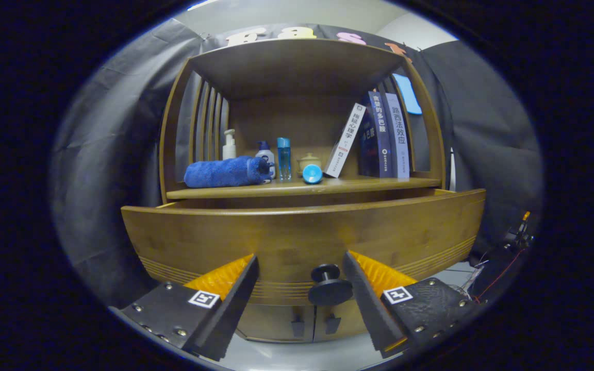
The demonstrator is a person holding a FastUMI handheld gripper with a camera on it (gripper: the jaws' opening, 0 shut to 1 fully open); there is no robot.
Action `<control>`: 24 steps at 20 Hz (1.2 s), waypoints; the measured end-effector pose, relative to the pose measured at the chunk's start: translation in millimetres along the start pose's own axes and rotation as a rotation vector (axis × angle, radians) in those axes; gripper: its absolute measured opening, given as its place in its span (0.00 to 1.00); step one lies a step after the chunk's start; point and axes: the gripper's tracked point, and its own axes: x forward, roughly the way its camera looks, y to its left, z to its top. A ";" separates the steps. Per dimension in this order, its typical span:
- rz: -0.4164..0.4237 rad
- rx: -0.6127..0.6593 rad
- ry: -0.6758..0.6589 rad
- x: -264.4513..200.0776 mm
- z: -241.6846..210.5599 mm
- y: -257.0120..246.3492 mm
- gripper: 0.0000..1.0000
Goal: Pull open the drawer, take out the items inside it, and place them on the countertop above the cabinet.
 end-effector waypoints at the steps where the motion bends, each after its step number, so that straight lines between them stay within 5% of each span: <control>1: 0.003 0.001 -0.004 4.7 -0.2 -0.1 1.00; 17: 0.011 -0.039 -0.127 84.6 1.5 -5.0 1.00; 21: -0.002 0.139 0.064 81.3 -38.4 -11.2 1.00; 24: -0.136 0.083 0.072 50.1 -43.5 -55.5 1.00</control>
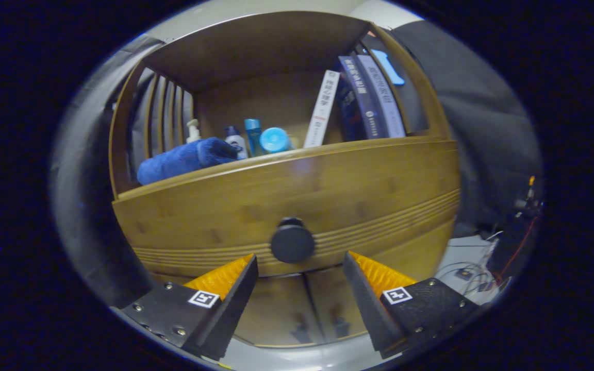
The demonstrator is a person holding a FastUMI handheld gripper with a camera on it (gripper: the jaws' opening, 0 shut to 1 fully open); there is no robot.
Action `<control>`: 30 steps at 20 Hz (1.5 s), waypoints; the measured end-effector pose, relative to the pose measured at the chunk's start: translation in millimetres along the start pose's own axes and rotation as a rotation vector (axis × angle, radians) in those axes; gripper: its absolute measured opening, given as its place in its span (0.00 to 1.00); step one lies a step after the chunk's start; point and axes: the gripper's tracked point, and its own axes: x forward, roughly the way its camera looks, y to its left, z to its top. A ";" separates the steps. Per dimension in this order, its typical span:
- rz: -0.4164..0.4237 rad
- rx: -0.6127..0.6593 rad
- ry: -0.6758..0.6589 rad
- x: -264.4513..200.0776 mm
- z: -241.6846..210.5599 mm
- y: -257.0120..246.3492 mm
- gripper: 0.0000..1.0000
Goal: Pull open the drawer, take out the items inside it, and place them on the countertop above the cabinet.
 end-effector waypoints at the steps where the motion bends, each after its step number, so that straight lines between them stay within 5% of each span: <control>1: -0.052 -0.034 0.001 -8.9 3.5 -18.1 0.99; 8: -0.001 -0.051 -0.153 -90.6 90.3 -13.2 1.00; 17: 0.248 -0.100 -0.233 -198.5 197.6 81.1 1.00; 24: 0.115 -0.003 -0.232 -228.8 245.6 51.7 1.00; 28: 0.202 0.050 -0.120 -242.8 242.9 63.1 1.00; 30: 0.179 0.029 -0.098 -241.1 237.8 51.8 1.00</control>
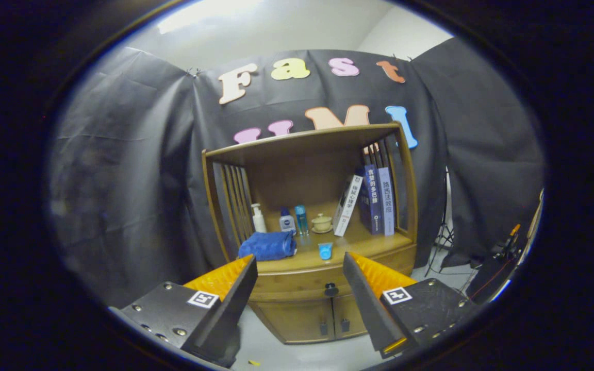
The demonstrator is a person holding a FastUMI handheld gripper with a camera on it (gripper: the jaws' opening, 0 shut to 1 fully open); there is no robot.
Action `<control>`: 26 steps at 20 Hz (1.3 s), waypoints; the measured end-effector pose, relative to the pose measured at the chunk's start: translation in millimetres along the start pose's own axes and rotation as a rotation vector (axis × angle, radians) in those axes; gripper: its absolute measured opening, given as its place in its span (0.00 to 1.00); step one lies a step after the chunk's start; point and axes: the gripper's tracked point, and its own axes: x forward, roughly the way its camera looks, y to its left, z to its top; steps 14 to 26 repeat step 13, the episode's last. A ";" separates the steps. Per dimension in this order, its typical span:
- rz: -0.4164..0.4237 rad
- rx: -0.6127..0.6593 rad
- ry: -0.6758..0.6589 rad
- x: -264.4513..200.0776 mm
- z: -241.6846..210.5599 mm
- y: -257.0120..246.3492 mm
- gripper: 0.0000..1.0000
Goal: Pull open the drawer, take out the items inside it, and place them on the countertop above the cabinet.
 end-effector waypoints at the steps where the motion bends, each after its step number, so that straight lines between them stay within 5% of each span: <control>1: -0.032 -0.017 0.000 -1.1 -1.8 -7.6 1.00; 3: -0.097 -0.050 -0.012 -5.7 -2.9 -21.7 1.00; 10: -0.038 -0.187 -0.035 -35.1 13.4 -8.4 1.00; 26: -0.011 -0.170 -0.035 -45.8 18.9 -3.3 1.00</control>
